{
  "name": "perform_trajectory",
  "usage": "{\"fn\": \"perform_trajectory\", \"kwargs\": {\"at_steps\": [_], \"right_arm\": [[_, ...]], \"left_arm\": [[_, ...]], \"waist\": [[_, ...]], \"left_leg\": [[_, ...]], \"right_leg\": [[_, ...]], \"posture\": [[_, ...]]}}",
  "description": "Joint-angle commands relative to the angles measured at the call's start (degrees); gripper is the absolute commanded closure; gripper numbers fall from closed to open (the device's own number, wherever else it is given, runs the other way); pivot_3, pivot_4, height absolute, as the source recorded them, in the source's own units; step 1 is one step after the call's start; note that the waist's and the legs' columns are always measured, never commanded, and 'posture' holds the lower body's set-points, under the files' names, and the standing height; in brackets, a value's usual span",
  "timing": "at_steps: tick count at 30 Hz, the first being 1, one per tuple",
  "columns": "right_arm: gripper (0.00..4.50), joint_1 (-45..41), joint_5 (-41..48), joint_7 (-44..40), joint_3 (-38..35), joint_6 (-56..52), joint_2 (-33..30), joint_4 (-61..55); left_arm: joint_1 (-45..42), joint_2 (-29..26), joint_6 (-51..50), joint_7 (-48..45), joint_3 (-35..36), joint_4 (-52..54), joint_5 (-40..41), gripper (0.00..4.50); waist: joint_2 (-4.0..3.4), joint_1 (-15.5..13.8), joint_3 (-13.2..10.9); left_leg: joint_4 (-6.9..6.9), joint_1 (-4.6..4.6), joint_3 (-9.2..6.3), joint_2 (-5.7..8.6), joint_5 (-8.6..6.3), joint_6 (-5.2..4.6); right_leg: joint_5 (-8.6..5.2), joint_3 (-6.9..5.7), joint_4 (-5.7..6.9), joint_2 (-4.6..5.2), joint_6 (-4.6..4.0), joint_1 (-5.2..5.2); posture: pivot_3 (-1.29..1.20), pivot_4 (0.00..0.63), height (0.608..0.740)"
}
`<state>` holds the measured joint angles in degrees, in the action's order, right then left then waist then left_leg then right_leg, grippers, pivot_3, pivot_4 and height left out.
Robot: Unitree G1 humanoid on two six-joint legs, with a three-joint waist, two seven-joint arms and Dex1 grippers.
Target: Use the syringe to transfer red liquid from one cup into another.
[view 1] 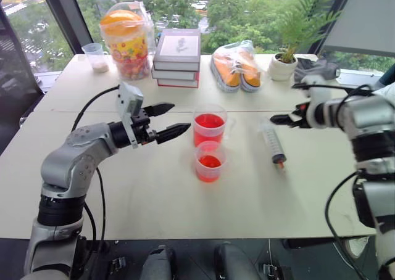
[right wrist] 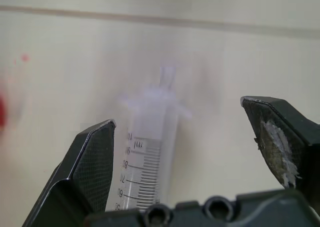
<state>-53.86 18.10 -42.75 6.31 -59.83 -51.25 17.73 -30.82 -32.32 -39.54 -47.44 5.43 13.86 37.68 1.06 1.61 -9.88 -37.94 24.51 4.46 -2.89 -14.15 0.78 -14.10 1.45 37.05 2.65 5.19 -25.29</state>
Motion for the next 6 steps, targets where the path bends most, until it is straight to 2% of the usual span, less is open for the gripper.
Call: {"fn": "perform_trajectory", "kwargs": {"at_steps": [1,6], "right_arm": [[0.11,8.22,6.51,-8.05,-5.80,-0.37,-6.11,-19.28],[0.11,22.83,11.53,-11.65,-15.34,-0.65,-11.38,-34.69]], "left_arm": [[-0.25,-1.27,1.50,-1.27,0.63,-0.49,-0.44,0.00],[2.91,-3.86,2.74,-2.52,0.35,0.04,-2.46,0.00]], "waist": [[0.00,-0.62,0.00],[0.00,-0.63,0.00]], "left_leg": [[0.00,0.00,0.00,0.00,0.00,0.00],[-0.06,-0.05,0.04,0.00,0.00,-0.01]], "right_leg": [[0.00,0.00,-0.02,0.00,0.00,0.00],[-0.01,0.04,-0.01,0.01,-0.01,0.05]], "posture": [[0.00,0.150,0.740],[0.00,0.150,0.740]]}}
